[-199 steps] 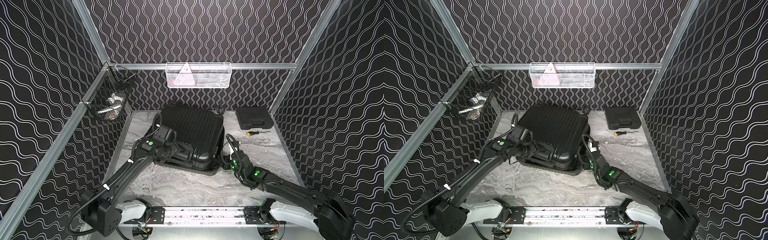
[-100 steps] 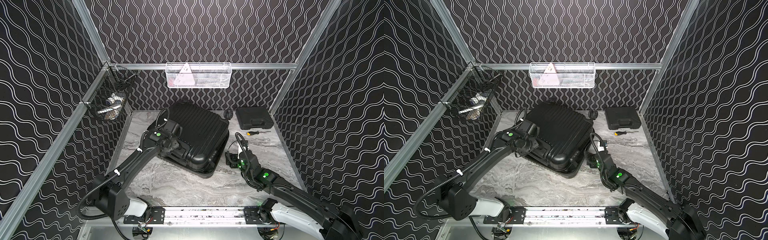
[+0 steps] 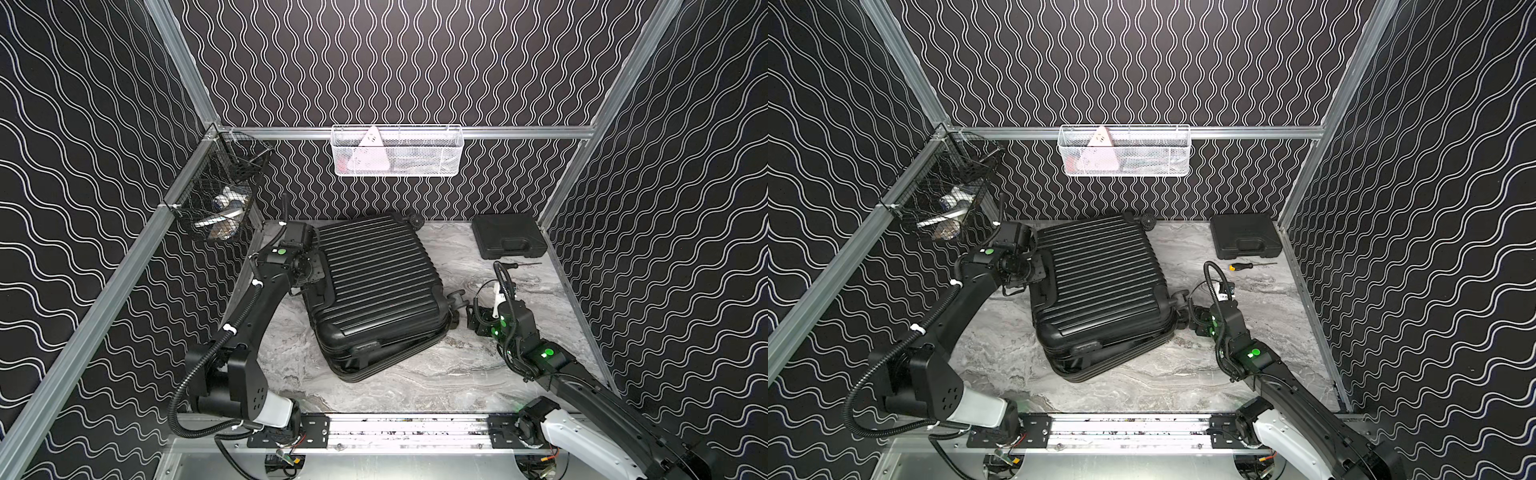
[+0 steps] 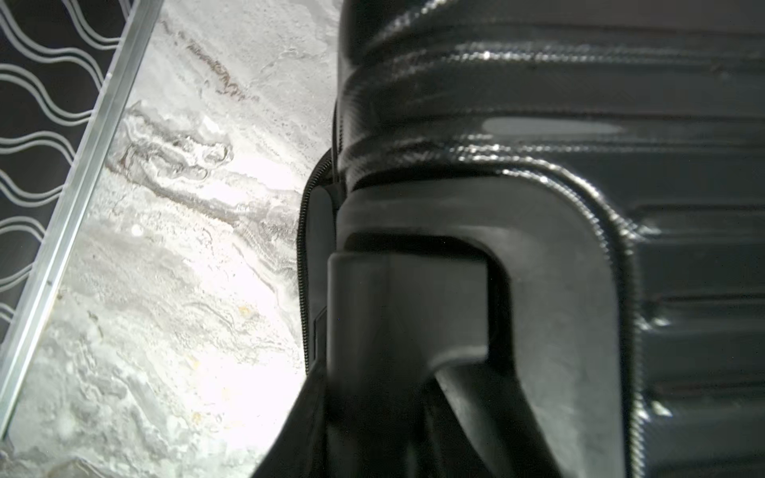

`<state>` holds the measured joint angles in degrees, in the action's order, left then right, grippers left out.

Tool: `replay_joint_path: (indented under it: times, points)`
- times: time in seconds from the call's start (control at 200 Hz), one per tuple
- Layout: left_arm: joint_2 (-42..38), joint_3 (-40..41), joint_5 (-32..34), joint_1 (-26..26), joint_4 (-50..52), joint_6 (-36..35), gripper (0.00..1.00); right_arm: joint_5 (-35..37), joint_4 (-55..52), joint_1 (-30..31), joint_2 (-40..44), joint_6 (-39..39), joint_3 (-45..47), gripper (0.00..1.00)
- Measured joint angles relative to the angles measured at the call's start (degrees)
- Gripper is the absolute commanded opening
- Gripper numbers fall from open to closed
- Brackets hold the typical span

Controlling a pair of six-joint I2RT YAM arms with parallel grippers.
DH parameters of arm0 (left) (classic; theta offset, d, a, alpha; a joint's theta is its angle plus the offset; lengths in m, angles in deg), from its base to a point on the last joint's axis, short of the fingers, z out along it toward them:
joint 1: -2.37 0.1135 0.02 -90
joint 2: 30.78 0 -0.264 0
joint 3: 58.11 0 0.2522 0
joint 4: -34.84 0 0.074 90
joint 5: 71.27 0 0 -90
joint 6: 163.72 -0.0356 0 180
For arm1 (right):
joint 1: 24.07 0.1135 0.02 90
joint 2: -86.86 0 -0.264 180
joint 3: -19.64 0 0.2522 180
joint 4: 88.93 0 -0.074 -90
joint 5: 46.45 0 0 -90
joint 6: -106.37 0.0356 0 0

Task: Close the suitcase zippers
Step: Adjust the suitcase at the center of the board.

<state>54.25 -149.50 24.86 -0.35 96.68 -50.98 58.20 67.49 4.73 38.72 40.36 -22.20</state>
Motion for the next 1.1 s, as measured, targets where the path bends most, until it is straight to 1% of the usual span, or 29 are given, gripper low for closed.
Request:
replay_joint_path:
  times: [0.07, 0.195, 0.315, 0.4, 0.505, 0.611, 0.676, 0.781, 0.961, 1.101]
  points:
    - [1.0, -1.3, -1.0, 0.2, 1.0, -2.1, 0.40, -0.2, -0.2, 0.0, -0.2, 0.0, 0.0, 0.82]
    - [1.2, -1.9, -3.2, 0.2, 2.6, -5.8, 0.46, -0.4, -0.2, -0.4, -0.1, 0.0, 0.3, 0.82]
    - [-0.5, -0.3, -5.0, 0.2, 3.3, -7.9, 0.48, -0.5, -0.2, -0.6, 0.0, 0.0, 0.4, 0.82]
    - [-2.3, 1.4, -6.4, 0.2, 4.1, -9.0, 0.47, -0.6, -0.2, -0.7, 0.0, 0.0, 0.4, 0.82]
    - [-3.3, 2.8, -7.3, 0.3, 3.6, -9.4, 0.43, -0.9, -0.2, -0.7, 0.0, 0.0, 0.4, 0.82]
    - [-3.4, 3.7, -8.0, 0.3, 4.6, -8.9, 0.30, -1.4, -0.2, -0.7, 0.0, 0.0, 0.4, 0.82]
    - [-3.1, 4.0, -6.9, 0.3, 5.0, -6.1, 0.29, -1.7, -0.2, -0.7, 0.0, 0.0, 0.6, 0.82]
    - [-2.1, 2.9, -5.9, 0.4, 4.8, -6.5, 0.30, -2.0, -0.2, -0.7, 0.0, 0.0, 1.1, 0.82]
    - [1.4, -2.3, -5.5, 1.7, 5.8, -10.5, 0.30, -5.0, 0.6, -0.7, 1.2, -0.7, 2.4, 0.82]
    - [7.2, -9.3, -3.9, 3.1, 6.4, -16.0, 0.31, -7.7, 4.3, -0.7, 2.8, -2.5, 5.2, 0.79]
